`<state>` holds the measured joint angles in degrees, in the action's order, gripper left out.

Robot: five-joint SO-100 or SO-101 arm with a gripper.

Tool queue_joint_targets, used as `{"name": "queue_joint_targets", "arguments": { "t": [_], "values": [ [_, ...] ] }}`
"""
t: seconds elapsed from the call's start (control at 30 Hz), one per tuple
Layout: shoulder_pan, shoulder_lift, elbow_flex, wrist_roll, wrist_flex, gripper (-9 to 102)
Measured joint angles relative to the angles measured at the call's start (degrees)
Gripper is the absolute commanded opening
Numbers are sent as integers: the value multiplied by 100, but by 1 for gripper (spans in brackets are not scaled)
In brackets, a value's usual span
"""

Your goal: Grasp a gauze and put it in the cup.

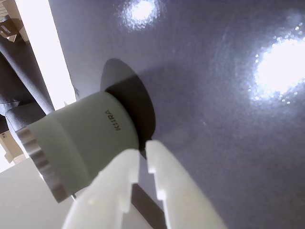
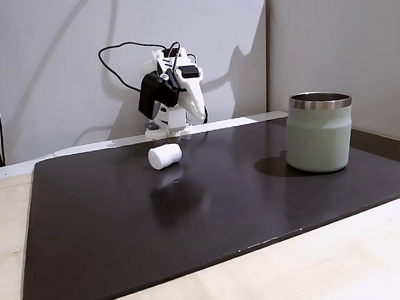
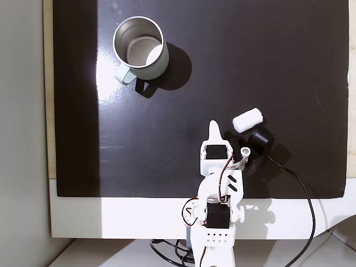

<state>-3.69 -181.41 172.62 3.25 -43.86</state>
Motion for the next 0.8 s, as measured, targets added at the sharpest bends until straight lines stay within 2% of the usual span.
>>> {"name": "queue_joint_targets", "arguments": {
  "t": [0.8],
  "values": [
    [-44, 0, 0, -193, -18, 0]
  ]
}}
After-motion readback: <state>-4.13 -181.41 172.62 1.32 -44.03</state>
